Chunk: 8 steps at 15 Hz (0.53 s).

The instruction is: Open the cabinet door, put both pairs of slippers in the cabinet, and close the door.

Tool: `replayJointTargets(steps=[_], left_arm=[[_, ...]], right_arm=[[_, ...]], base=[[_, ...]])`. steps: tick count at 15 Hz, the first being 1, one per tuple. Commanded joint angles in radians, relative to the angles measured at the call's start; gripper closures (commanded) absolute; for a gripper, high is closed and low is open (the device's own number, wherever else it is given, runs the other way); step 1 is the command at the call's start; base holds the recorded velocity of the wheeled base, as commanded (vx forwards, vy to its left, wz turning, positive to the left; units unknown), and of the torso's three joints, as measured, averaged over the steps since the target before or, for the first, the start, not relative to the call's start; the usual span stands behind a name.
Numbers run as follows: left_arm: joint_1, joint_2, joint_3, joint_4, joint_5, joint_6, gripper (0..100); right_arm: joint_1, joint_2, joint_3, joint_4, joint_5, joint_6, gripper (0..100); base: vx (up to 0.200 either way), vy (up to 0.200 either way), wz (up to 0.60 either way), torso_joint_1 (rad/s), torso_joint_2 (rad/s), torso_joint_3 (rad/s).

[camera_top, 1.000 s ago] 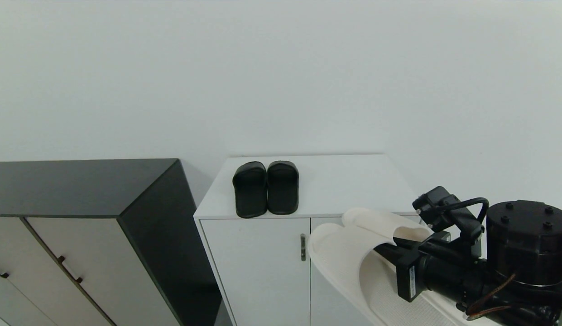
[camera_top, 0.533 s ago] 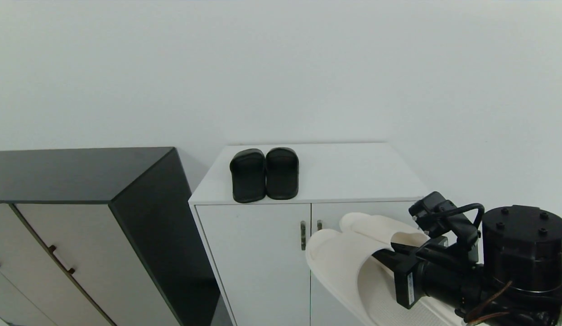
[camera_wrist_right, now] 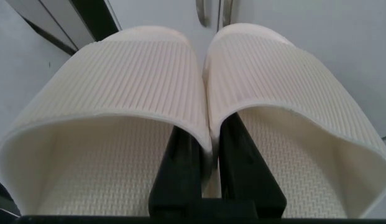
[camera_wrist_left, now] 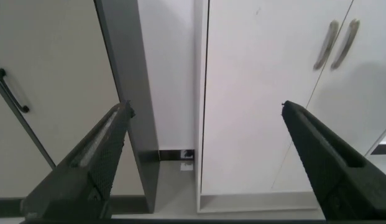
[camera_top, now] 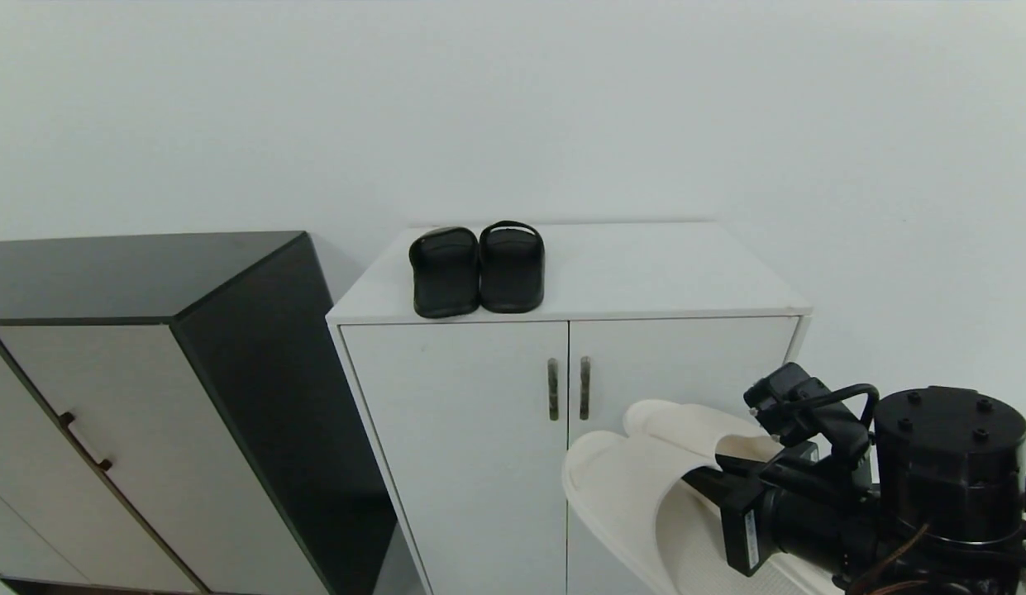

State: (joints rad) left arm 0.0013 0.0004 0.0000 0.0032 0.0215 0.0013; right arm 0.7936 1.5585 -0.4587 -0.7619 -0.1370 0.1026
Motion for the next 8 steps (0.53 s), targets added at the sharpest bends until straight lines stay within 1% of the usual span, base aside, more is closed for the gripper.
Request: replayJointTargets(steps=[1, 2, 3, 4, 5, 6, 8], left_arm=[[0.0, 0.0, 0.0, 0.0, 0.0, 0.003, 0], [0.0, 0.0, 0.0, 0.0, 0.0, 0.014, 0], [0.0, 0.001, 0.0, 0.0, 0.0, 0.014, 0], [0.0, 0.0, 0.0, 0.001, -0.009, 0.022, 0], [0.0, 0.001, 0.0, 0.0, -0.017, 0.045, 0], [0.0, 0.0, 0.0, 0.0, -0.018, 0.051, 0], [0.0, 0.0, -0.003, -0.008, -0.029, 0.046, 0]], right_arm=[[0.001, 0.006, 0.002, 0.0, 0.0, 0.0, 100], [0.001, 0.014, 0.002, -0.002, 0.002, 0.0, 100], [0.001, 0.02, 0.005, -0.005, 0.002, 0.0, 100], [0.001, 0.025, 0.012, -0.014, 0.002, 0.0, 100], [0.003, 0.034, 0.014, -0.033, 0.002, 0.002, 100], [0.009, 0.04, 0.023, -0.057, 0.002, 0.002, 100], [0.009, 0.046, 0.029, -0.082, 0.008, 0.0, 100]], base=[[0.0, 0.0, 0.0, -0.193, 0.51, 0.315], [0.0, 0.0, 0.0, -0.178, 0.5, 0.32], [0.0, 0.0, 0.0, -0.183, 0.49, 0.31], [0.0, 0.0, 0.0, -0.168, 0.5, 0.32], [0.0, 0.0, 0.0, -0.159, 0.49, 0.31], [0.0, 0.0, 0.0, -0.163, 0.49, 0.315], [0.0, 0.0, 0.0, -0.146, 0.48, 0.325]])
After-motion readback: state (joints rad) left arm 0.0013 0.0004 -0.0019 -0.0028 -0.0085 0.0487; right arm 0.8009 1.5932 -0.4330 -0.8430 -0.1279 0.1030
